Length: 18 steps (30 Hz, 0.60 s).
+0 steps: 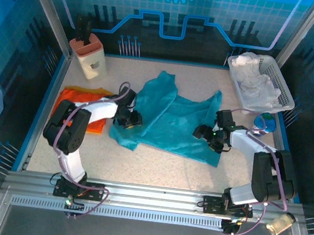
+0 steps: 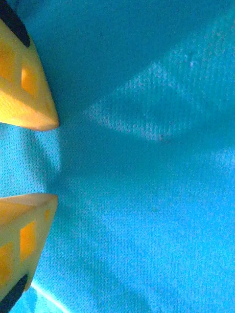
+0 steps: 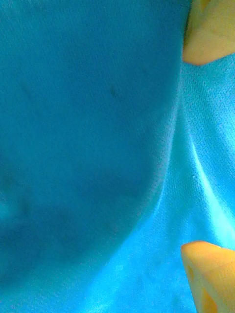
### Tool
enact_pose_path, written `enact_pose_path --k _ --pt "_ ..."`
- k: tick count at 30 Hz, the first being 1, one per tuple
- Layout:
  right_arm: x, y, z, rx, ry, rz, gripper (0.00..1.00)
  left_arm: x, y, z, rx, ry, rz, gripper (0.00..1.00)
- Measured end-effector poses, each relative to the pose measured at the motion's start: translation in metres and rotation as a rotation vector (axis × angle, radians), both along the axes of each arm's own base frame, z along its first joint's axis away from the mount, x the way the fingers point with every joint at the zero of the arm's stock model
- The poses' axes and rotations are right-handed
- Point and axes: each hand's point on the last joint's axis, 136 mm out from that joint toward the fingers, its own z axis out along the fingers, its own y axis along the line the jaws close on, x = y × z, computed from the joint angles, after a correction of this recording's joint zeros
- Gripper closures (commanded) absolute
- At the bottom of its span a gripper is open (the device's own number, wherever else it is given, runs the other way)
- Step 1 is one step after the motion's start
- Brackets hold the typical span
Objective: Fold and stack the t-shirts
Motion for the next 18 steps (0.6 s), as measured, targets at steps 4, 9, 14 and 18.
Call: enact_pose_path --k 4,9,14,18 --pt "0.001 -0.035 0.003 -0.031 0.005 -0.094 0.06 -0.038 -0.018 0.002 -0.039 0.018 0.009 0.57" --pt "-0.002 -0.050 0.017 -0.066 -0.016 -0.104 0.06 -0.060 -0.034 0.011 -0.054 0.053 -0.024 0.53" --pt "0.005 -0.045 0.047 -0.123 -0.118 -0.034 0.06 -0.015 0.005 0.050 -0.008 -0.008 0.025 0.52" --pt "0.007 -0.037 0.062 -0.134 -0.182 0.025 0.06 0.025 0.038 0.081 0.066 -0.117 0.048 0.51"
